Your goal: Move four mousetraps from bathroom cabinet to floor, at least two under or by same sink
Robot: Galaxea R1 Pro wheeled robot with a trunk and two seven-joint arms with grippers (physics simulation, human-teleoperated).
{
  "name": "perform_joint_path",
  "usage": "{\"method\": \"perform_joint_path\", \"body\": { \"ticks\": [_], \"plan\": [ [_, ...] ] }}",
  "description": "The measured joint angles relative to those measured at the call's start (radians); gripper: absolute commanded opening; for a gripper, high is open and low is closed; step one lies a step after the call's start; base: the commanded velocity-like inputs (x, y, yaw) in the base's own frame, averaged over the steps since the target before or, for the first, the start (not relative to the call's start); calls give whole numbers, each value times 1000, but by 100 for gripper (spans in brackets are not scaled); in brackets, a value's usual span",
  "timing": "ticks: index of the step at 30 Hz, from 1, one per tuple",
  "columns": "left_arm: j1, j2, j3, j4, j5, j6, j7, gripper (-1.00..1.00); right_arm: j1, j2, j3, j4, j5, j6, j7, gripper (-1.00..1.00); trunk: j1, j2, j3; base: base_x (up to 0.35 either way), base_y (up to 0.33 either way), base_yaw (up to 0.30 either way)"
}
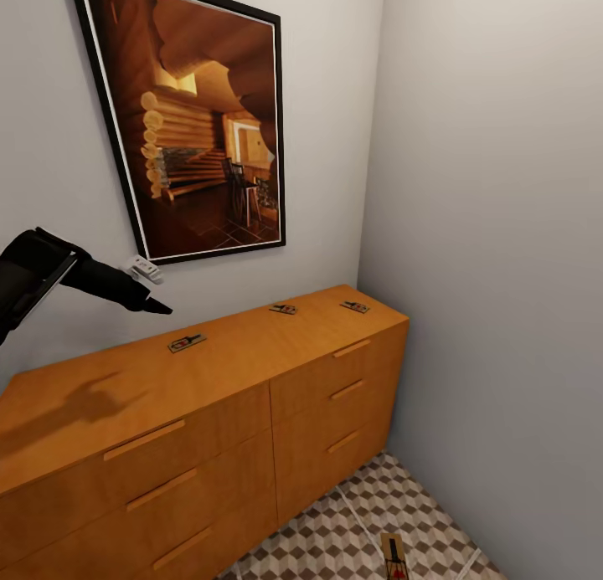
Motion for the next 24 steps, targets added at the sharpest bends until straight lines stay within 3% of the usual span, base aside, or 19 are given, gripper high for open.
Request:
{"method": "perform_joint_path", "body": {
  "ticks": [24],
  "plan": [
    [0, 0, 0, 0, 0, 0, 0, 100, 0, 5, 0, 2, -1, 2, 4, -100, 0, 0, 0, 0, 0, 0]
  ]
}}
